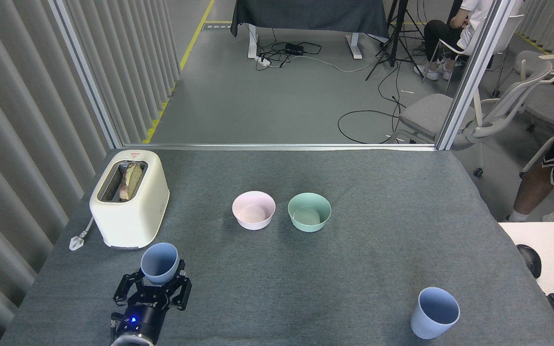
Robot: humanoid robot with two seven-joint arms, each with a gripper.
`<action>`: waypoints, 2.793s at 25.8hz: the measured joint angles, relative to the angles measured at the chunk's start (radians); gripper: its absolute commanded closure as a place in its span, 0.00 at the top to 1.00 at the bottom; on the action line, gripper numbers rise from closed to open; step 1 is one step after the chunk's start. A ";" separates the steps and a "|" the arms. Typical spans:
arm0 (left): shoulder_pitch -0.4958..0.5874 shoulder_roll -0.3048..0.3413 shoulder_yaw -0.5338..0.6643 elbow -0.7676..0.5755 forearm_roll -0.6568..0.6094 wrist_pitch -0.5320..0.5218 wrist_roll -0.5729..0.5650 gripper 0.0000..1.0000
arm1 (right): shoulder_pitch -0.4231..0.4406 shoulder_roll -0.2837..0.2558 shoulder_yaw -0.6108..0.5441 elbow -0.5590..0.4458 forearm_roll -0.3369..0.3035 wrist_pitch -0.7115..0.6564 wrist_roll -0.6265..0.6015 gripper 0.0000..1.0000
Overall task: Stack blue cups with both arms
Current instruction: 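Carry the blue cup with the left gripper toward the table center, then set the blue cup down, open the left gripper and withdraw, then move the right gripper to the other blue cup and grasp it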
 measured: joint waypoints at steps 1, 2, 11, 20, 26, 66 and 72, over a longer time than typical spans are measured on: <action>0.004 -0.001 -0.026 -0.028 0.000 -0.007 0.000 0.66 | 0.000 0.000 0.000 0.000 0.000 0.000 0.000 1.00; 0.008 -0.003 -0.068 -0.061 0.000 -0.014 0.000 0.66 | 0.000 0.000 0.000 0.000 0.000 0.000 0.000 1.00; 0.046 -0.135 -0.383 -0.085 -0.203 -0.013 -0.005 0.67 | 0.002 -0.002 0.005 0.000 0.000 0.010 -0.003 1.00; 0.051 -0.156 -0.390 -0.016 -0.245 0.014 -0.005 0.72 | 0.014 -0.002 0.008 0.000 0.000 0.014 -0.001 1.00; 0.045 -0.157 -0.382 0.025 -0.190 0.008 -0.005 0.85 | 0.014 -0.002 0.007 0.000 0.000 0.014 -0.001 1.00; 0.518 0.009 -0.047 -0.388 -0.085 0.021 0.006 1.00 | -0.117 -0.026 -0.004 0.135 0.019 0.058 0.024 1.00; 0.519 0.009 -0.043 -0.391 -0.066 0.019 0.006 1.00 | -0.215 -0.043 0.001 0.191 0.040 0.064 0.047 1.00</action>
